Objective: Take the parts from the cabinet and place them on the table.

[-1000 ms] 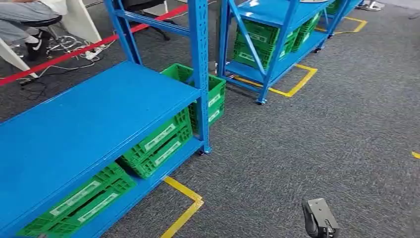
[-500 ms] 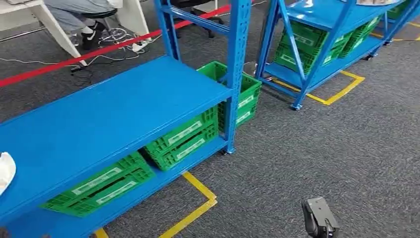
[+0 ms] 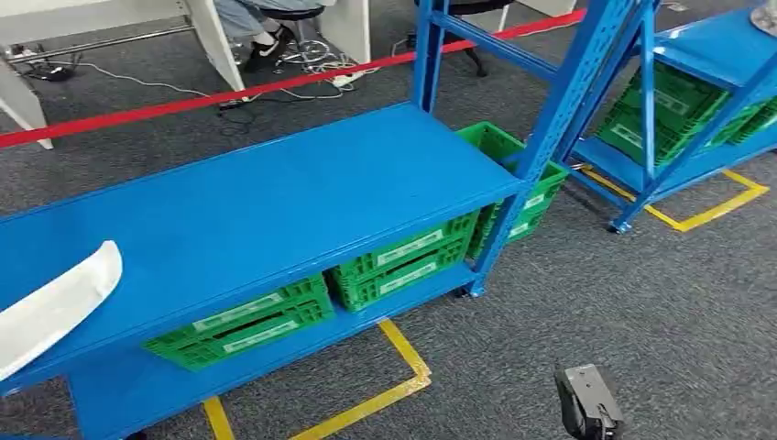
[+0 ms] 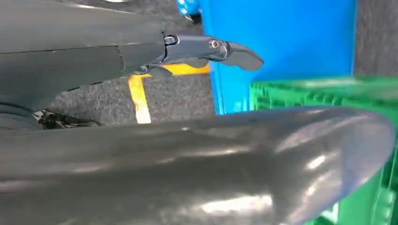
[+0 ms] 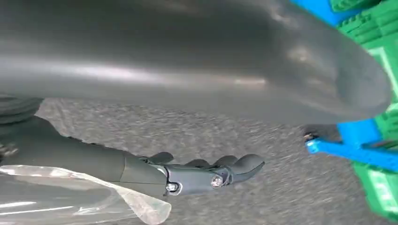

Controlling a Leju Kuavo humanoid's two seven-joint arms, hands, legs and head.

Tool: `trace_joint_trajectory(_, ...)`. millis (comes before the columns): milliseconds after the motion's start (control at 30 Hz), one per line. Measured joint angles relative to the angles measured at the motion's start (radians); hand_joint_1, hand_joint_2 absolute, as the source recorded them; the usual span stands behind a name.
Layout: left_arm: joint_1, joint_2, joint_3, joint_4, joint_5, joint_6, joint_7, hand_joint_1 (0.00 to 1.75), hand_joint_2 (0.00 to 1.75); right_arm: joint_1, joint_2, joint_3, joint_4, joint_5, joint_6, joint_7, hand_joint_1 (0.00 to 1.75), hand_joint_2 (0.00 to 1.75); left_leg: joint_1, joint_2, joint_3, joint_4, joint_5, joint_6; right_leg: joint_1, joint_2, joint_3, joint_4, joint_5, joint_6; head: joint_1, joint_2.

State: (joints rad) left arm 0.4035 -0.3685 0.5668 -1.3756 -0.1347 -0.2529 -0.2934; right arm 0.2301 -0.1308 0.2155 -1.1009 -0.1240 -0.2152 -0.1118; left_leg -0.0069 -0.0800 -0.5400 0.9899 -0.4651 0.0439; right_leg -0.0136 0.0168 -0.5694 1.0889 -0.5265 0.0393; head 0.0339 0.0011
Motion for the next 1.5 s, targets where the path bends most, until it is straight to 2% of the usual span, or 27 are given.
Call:
trace_joint_trajectory(33, 0.000, 0.000, 0.000, 0.000, 0.005, 0.003, 0.000, 0.00, 0.00, -0.006, 0.000, 0.003, 0.002, 0.001, 0.001, 0.000, 0.00, 0.00, 0.000, -0.010, -0.001, 0.001, -0.001, -0.003, -0.006, 0.048, 0.028, -0.071, 0.024, -0.001, 0.001, 0.000)
trace_joint_trajectory(67, -0.002, 0.000, 0.001, 0.000, 0.013, 0.005, 0.002, 0.00, 0.00, -0.012, 0.000, 0.008, 0.008, 0.002, 0.002, 0.001, 0.00, 0.00, -0.006, -0.023, -0.007, 0.010, -0.004, -0.011, -0.011, 0.079, 0.041, -0.097, 0.011, -0.004, -0.001, 0.000)
trace_joint_trajectory(200, 0.008, 0.000, 0.007, 0.000, 0.031, 0.014, 0.016, 0.00, 0.00, -0.032, 0.000, 0.031, 0.018, 0.002, 0.005, 0.001, 0.00, 0.00, 0.004, -0.069, -0.024, 0.008, 0.007, -0.036, -0.008, 0.035, 0.047, -0.097, 0.015, -0.029, -0.001, 0.000)
trace_joint_trajectory(267, 0.007, 0.001, 0.010, 0.000, 0.035, 0.015, 0.016, 0.00, 0.00, -0.043, 0.000, 0.040, 0.023, 0.000, 0.006, -0.002, 0.00, 0.00, -0.001, 0.026, -0.050, 0.072, -0.042, -0.048, -0.008, 0.008, 0.049, -0.099, 0.016, -0.039, -0.013, 0.000)
trace_joint_trajectory(300, 0.004, 0.001, 0.010, 0.000, 0.035, 0.017, 0.018, 0.00, 0.00, -0.044, 0.000, 0.044, 0.028, -0.002, 0.006, -0.002, 0.00, 0.00, 0.003, 0.050, -0.086, 0.147, -0.083, -0.054, -0.006, -0.010, 0.049, -0.099, 0.013, -0.044, -0.013, 0.000)
trace_joint_trajectory(367, 0.005, 0.002, 0.011, 0.000, 0.038, 0.018, 0.018, 0.00, 0.00, -0.046, 0.000, 0.049, 0.039, -0.002, 0.005, -0.002, 0.00, 0.00, 0.008, 0.068, -0.153, 0.292, -0.142, -0.059, -0.003, -0.045, 0.049, -0.099, 0.010, -0.049, -0.013, 0.000)
trace_joint_trajectory(400, 0.007, 0.002, 0.012, 0.000, 0.040, 0.018, 0.018, 0.00, 0.00, -0.048, 0.000, 0.051, 0.043, -0.003, 0.006, -0.003, 0.00, 0.00, 0.010, 0.071, -0.163, 0.317, -0.141, -0.061, -0.002, -0.060, 0.050, -0.099, 0.009, -0.048, -0.012, 0.000)
trace_joint_trajectory(433, 0.008, 0.002, 0.013, 0.000, 0.041, 0.018, 0.018, 0.00, 0.00, -0.053, 0.000, 0.053, 0.046, -0.005, 0.005, -0.003, 0.00, 0.00, 0.011, 0.073, -0.150, 0.296, -0.115, -0.061, -0.001, -0.073, 0.051, -0.099, 0.008, -0.048, -0.013, 0.000)
trace_joint_trajectory(500, 0.009, 0.003, 0.015, 0.000, 0.042, 0.019, 0.018, 0.00, 0.00, -0.062, 0.000, 0.058, 0.049, -0.005, 0.005, -0.004, 0.00, 0.00, 0.009, 0.093, -0.068, 0.140, -0.029, -0.050, 0.001, -0.098, 0.058, -0.099, 0.005, -0.045, -0.013, 0.000)
trace_joint_trajectory(533, 0.009, 0.005, 0.015, 0.000, 0.042, 0.019, 0.018, 0.00, 0.00, -0.066, 0.000, 0.060, 0.050, -0.005, 0.005, -0.005, 0.00, 0.00, 0.003, 0.129, -0.020, 0.052, 0.004, -0.038, 0.002, -0.110, 0.063, -0.099, 0.002, -0.042, -0.013, 0.000)
trace_joint_trajectory(567, 0.006, 0.006, 0.014, -0.001, 0.042, 0.019, 0.018, 0.00, 0.00, -0.067, 0.000, 0.063, 0.051, -0.006, 0.005, -0.006, 0.00, 0.00, -0.007, 0.166, -0.003, 0.019, -0.013, -0.031, 0.008, -0.121, 0.065, -0.097, -0.002, -0.036, -0.012, 0.000)
trace_joint_trajectory(700, 0.015, 0.006, 0.016, -0.001, 0.043, 0.019, 0.017, 0.00, 0.00, -0.082, 0.000, 0.069, 0.055, -0.009, 0.005, -0.009, 0.00, 0.00, -0.007, 0.121, -0.011, 0.000, -0.010, -0.013, 0.012, -0.170, 0.076, -0.102, -0.007, -0.018, -0.013, 0.000)
trace_joint_trajectory(767, 0.013, 0.006, 0.017, -0.002, 0.043, 0.020, 0.017, 0.00, 0.00, -0.084, 0.000, 0.072, 0.056, -0.009, 0.005, -0.012, 0.00, 0.00, 0.004, 0.102, 0.000, -0.012, 0.000, -0.005, 0.004, -0.065, 0.053, -0.057, -0.045, -0.008, -0.005, 0.000)
trace_joint_trajectory(800, 0.009, 0.008, 0.018, -0.002, 0.043, 0.020, 0.017, 0.00, 0.00, -0.082, 0.000, 0.072, 0.057, -0.009, 0.004, -0.011, 0.00, 0.00, 0.005, 0.090, -0.002, -0.012, 0.003, -0.001, 0.001, -0.036, 0.019, 0.017, -0.085, -0.006, -0.002, 0.000)
trace_joint_trajectory(867, 0.009, 0.006, 0.018, -0.002, 0.043, 0.020, 0.017, 0.00, 0.00, -0.076, -0.003, 0.073, 0.063, -0.010, 0.004, -0.010, 0.00, 0.00, 0.005, 0.062, -0.004, -0.011, 0.003, 0.000, 0.000, -0.020, -0.066, 0.183, -0.147, -0.001, 0.000, 0.000)
trace_joint_trajectory(900, 0.010, 0.005, 0.018, -0.002, 0.042, 0.020, 0.018, 0.00, 0.00, -0.074, -0.003, 0.073, 0.065, -0.010, 0.004, -0.010, 0.00, 0.00, 0.005, 0.047, -0.003, -0.010, 0.003, 0.000, 0.000, -0.020, -0.090, 0.218, -0.146, 0.002, -0.001, 0.000)
trace_joint_trajectory(933, 0.010, 0.005, 0.018, -0.002, 0.042, 0.020, 0.018, 0.00, 0.00, -0.073, -0.003, 0.074, 0.066, -0.010, 0.004, -0.010, 0.00, 0.00, 0.006, 0.033, -0.002, -0.010, 0.003, 0.000, -0.001, -0.019, -0.089, 0.202, -0.120, 0.003, -0.001, 0.000)
trace_joint_trajectory(1000, 0.009, 0.005, 0.018, -0.002, 0.042, 0.020, 0.018, 0.00, 0.00, -0.074, -0.003, 0.074, 0.066, -0.010, 0.004, -0.010, 0.00, 0.00, 0.009, 0.005, 0.003, -0.005, -0.001, -0.006, -0.007, -0.008, -0.033, 0.059, -0.022, 0.007, -0.001, 0.000)
trace_joint_trajectory(1033, 0.010, 0.006, 0.019, -0.002, 0.042, 0.021, 0.018, 0.00, 0.00, -0.074, -0.003, 0.074, 0.066, -0.010, 0.004, -0.010, 0.00, 0.00, 0.012, -0.008, 0.003, 0.000, -0.005, -0.012, -0.015, 0.026, 0.009, -0.037, 0.027, 0.011, -0.001, 0.000)
trace_joint_trajectory(1067, 0.008, 0.006, 0.019, -0.002, 0.042, 0.021, 0.018, 0.00, 0.00, -0.074, -0.003, 0.075, 0.069, -0.011, 0.004, -0.010, 0.00, 0.00, 0.007, -0.019, -0.001, 0.007, -0.010, -0.021, -0.020, 0.078, 0.025, -0.071, 0.012, 0.014, 0.000, 0.000)
trace_joint_trajectory(1200, 0.016, 0.006, 0.021, -0.002, 0.043, 0.023, 0.017, 0.00, 0.00, -0.074, -0.003, 0.076, 0.071, -0.021, 0.004, -0.018, 0.00, 0.00, 0.016, -0.059, -0.019, 0.013, -0.002, -0.044, -0.012, 0.046, 0.033, -0.076, 0.012, -0.018, 0.000, 0.000)
trace_joint_trajectory(1233, 0.019, 0.006, 0.023, -0.002, 0.043, 0.023, 0.017, 0.00, 0.00, -0.077, -0.003, 0.076, 0.071, -0.026, 0.005, -0.019, 0.00, 0.00, 0.016, -0.040, -0.021, 0.021, -0.011, -0.048, -0.017, 0.034, 0.037, -0.082, 0.016, -0.026, -0.001, 0.000)
trace_joint_trajectory(1267, 0.018, 0.006, 0.023, -0.002, 0.045, 0.023, 0.016, 0.00, 0.00, -0.076, -0.003, 0.076, 0.071, -0.027, 0.006, -0.021, 0.00, 0.00, 0.010, 0.017, -0.036, 0.054, -0.035, -0.053, -0.016, 0.027, 0.039, -0.083, 0.016, -0.032, -0.011, 0.000)
trace_joint_trajectory(1300, 0.014, 0.006, 0.022, -0.002, 0.045, 0.023, 0.017, 0.00, 0.00, -0.074, -0.003, 0.076, 0.071, -0.030, 0.006, -0.021, 0.00, 0.00, 0.011, 0.045, -0.066, 0.116, -0.072, -0.057, -0.014, 0.015, 0.039, -0.083, 0.014, -0.035, -0.012, 0.000)
trace_joint_trajectory(1400, 0.011, 0.006, 0.021, -0.002, 0.042, 0.029, 0.018, 0.00, 0.00, -0.071, -0.003, 0.075, 0.077, -0.047, 0.006, -0.017, 0.00, 0.00, 0.015, 0.072, -0.164, 0.322, -0.149, -0.062, -0.008, -0.013, 0.040, -0.082, 0.010, -0.041, -0.011, 0.000)
trace_joint_trajectory(1433, 0.012, 0.006, 0.021, -0.002, 0.041, 0.031, 0.018, 0.00, 1.75, -0.072, -0.003, 0.075, 0.079, -0.053, 0.009, -0.017, 0.00, 0.00, 0.015, 0.072, -0.165, 0.323, -0.137, -0.061, -0.008, -0.019, 0.041, -0.082, 0.009, -0.041, -0.011, 0.000)
trace_joint_trajectory(1500, 0.012, 0.006, 0.021, -0.002, 0.037, 0.035, 0.018, 0.00, 1.75, -0.073, -0.003, 0.075, 0.081, -0.064, 0.015, -0.016, 0.00, 0.00, 0.013, 0.072, -0.106, 0.205, -0.055, -0.050, -0.004, -0.025, 0.047, -0.083, 0.006, -0.040, -0.011, 0.000)
